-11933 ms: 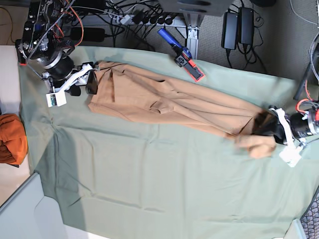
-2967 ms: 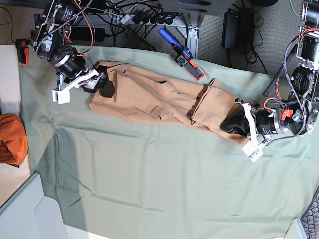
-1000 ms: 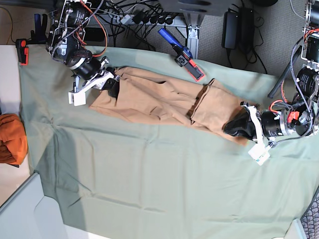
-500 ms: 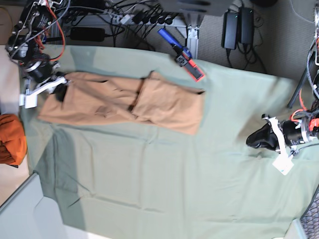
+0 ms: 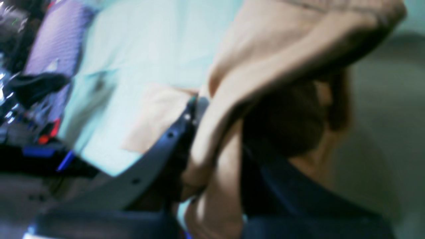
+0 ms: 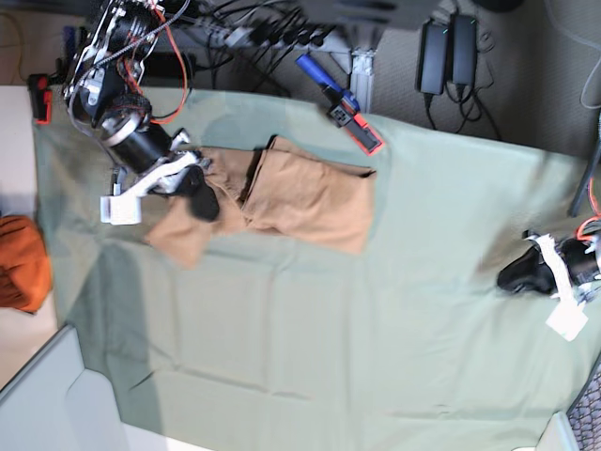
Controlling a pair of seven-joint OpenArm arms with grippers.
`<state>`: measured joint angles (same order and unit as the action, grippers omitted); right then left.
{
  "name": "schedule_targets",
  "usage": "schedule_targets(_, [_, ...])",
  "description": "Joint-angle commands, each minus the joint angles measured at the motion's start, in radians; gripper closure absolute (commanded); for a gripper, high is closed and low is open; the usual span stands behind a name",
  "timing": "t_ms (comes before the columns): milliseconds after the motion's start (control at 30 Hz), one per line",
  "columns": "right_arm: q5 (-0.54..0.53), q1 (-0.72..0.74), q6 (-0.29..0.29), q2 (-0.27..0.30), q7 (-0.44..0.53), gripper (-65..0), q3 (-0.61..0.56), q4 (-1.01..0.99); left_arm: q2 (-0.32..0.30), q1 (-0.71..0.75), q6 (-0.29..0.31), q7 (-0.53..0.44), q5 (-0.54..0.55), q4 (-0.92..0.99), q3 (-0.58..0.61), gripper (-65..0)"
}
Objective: Fold the T-shirt properly
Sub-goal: 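Lift the collar end with the right gripper and fold it over the hem fold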
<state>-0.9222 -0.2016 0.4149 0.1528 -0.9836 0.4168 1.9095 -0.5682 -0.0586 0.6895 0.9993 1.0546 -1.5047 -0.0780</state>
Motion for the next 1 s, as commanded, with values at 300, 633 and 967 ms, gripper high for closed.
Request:
schedule_targets(300, [0.121,0.007,0.135,-0.108,0.089,0.0,-0.265,0.024,-0.017,-0.016,0.009,-0.006,0.026,-0.015,-0.006,-2.4])
schedule_targets(633, [0.272,0.007,0.135,-0.122,0.126,0.0,-0.390,0.021,-0.017,-0.016,0.009,-0.006,0.027,-0.015,-0.006,-2.4])
schedule_targets(967, [0.279,0.007,0.136,-0.122,0.127,-43.5,-0.431,0.021,-0.017,-0.016,0.009,-0.007,0.027,-0.015,-0.006,-2.4])
